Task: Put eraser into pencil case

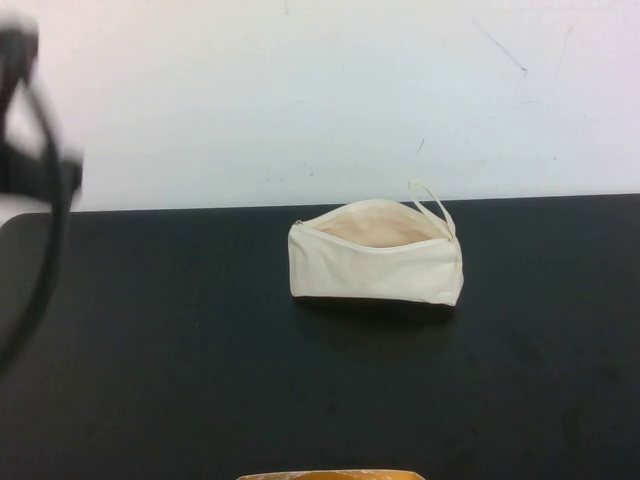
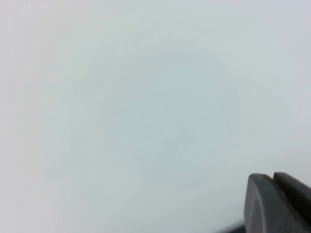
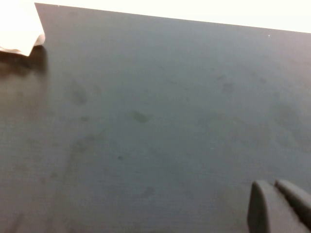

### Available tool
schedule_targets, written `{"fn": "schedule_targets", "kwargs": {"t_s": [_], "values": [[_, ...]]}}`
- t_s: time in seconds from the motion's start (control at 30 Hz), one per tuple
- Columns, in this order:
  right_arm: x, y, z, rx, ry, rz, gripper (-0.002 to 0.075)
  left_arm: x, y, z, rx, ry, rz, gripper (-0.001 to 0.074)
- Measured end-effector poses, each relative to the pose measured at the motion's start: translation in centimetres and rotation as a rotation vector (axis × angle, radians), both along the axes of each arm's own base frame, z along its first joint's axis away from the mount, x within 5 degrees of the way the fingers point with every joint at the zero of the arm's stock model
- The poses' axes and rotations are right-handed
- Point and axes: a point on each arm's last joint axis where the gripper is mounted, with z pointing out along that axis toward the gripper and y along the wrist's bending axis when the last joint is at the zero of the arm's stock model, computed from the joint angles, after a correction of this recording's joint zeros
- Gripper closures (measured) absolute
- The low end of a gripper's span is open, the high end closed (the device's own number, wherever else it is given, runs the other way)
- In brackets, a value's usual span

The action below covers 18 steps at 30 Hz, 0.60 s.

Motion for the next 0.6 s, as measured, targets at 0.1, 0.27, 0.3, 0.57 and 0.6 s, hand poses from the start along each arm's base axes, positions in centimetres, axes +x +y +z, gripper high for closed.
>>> {"fn": "schedule_targets", "kwargs": {"t_s": [0.1, 0.27, 0.3, 0.57, 0.6], "values": [[0.0, 0.0, 0.0, 0.000, 0.000, 0.000, 0.0727, -1.4, 0.7, -2.8, -0.022, 0.043, -0.016, 0.0735], [0.0, 0.0, 0.0, 0.000, 0.000, 0.000, 0.0727, -2.6, 1.3, -6.6, -0.035, 0.114, -0.020, 0.0735], [0.0, 0.0, 0.0, 0.000, 0.000, 0.000, 0.0727, -2.7, 1.4, -7.5, -0.027, 0.134, -0.018, 0.0735], [0.0, 0.0, 0.0, 0.000, 0.000, 0.000, 0.0727, -2.8, 1.3, -14.3, 0.071, 0.310, -0.013, 0.0736], [0.0, 0.0, 0.0, 0.000, 0.000, 0.000, 0.0727, -2.9, 1.4, -15.1, 0.082, 0.329, -0.015, 0.0736]]}}
